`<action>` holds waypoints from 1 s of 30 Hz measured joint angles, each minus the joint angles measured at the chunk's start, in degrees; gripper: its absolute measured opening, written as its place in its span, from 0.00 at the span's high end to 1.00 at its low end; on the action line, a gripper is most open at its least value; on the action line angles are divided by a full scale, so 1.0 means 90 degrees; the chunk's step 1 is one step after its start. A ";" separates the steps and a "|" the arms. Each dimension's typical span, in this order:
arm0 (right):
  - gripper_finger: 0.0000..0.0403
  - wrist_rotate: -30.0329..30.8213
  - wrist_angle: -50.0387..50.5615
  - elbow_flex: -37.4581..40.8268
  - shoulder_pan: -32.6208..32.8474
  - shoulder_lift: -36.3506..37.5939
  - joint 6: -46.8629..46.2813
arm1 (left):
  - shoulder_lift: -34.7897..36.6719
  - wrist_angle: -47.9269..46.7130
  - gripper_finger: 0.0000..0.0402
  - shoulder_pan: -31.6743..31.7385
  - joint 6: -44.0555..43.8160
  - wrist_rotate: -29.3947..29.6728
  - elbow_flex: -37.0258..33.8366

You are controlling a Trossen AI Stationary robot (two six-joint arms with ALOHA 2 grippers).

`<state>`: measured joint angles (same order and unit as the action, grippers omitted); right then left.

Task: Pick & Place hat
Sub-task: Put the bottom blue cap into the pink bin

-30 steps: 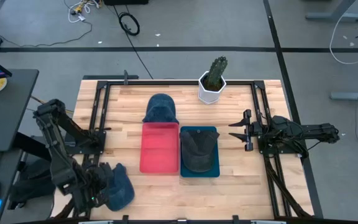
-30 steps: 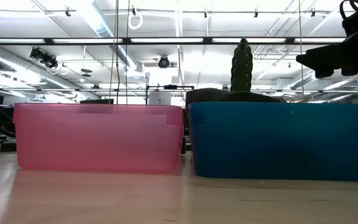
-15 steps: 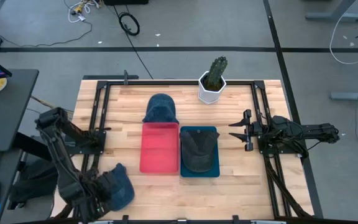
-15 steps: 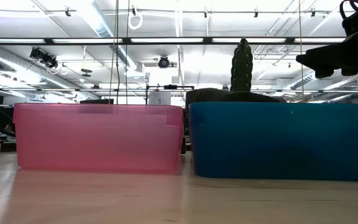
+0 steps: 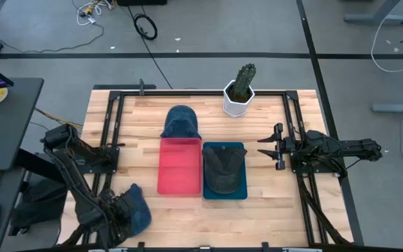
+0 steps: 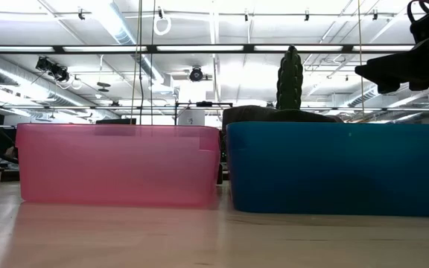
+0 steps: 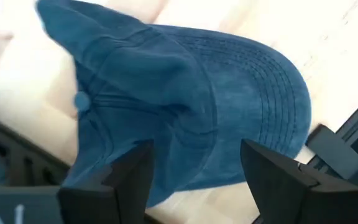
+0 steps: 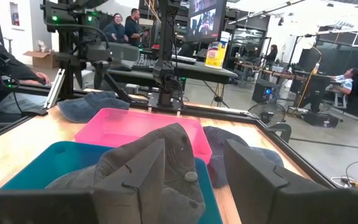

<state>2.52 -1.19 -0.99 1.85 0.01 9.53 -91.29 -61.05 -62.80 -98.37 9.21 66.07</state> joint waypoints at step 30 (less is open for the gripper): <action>0.58 0.0010 -0.0001 0.0000 0.0001 0.0000 0.0000 | 0.0187 0.2886 0.98 0.0908 0.2759 -0.1117 -0.0572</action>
<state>2.61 -1.20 -0.99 1.85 0.01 9.53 -89.60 -35.07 -54.62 -73.54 -0.84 60.92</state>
